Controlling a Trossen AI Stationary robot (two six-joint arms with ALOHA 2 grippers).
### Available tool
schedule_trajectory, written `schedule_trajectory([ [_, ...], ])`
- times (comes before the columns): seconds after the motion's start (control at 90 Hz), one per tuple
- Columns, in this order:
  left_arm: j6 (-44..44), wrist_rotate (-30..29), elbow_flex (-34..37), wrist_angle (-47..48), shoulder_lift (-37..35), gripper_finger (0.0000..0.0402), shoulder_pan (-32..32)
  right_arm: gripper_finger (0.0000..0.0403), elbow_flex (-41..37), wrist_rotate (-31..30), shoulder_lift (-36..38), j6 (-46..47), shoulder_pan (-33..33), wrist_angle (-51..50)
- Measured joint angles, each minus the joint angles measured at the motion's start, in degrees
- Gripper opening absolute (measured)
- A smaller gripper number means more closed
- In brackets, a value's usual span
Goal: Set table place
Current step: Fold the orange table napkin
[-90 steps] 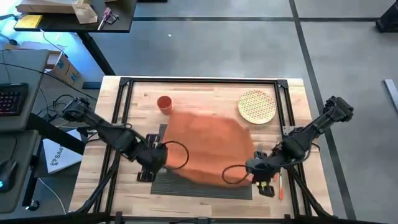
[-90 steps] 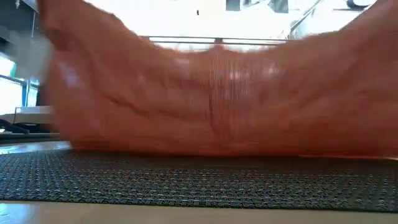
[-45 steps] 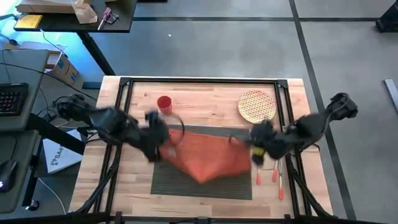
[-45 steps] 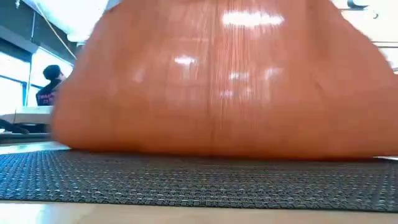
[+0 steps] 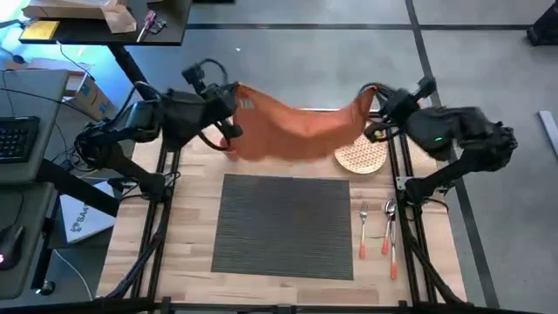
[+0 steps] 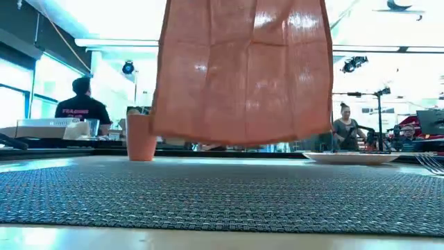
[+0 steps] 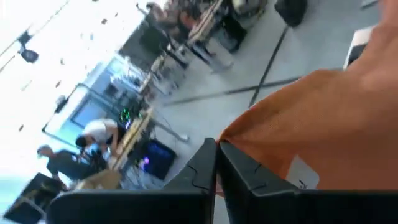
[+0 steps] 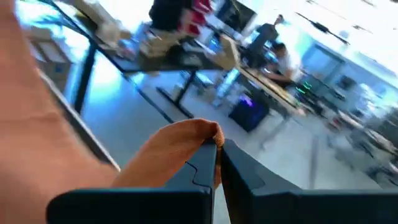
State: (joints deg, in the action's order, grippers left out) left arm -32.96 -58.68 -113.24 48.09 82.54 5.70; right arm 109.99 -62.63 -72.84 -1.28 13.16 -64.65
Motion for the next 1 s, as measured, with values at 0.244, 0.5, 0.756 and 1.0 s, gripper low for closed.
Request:
schedule_trajectory([
  [0.244,30.53,16.42,4.1,27.87,0.02,0.0,5.96,0.0,-10.5,20.54,0.18,27.51,5.14,-19.0],
  [0.5,47.23,37.79,20.84,29.55,0.22,0.0,15.04,0.0,-37.66,44.42,1.97,37.17,15.25,3.94],
  [0.756,59.5,49.16,23.44,27.98,0.16,0.0,21.68,0.0,-45.5,51.96,1.97,48.89,22.92,17.49],
  [1.0,62.65,48.97,21.45,27.29,0.16,0.0,21.92,0.0,-43.78,47.23,3.05,49.25,22.45,15.83],
])
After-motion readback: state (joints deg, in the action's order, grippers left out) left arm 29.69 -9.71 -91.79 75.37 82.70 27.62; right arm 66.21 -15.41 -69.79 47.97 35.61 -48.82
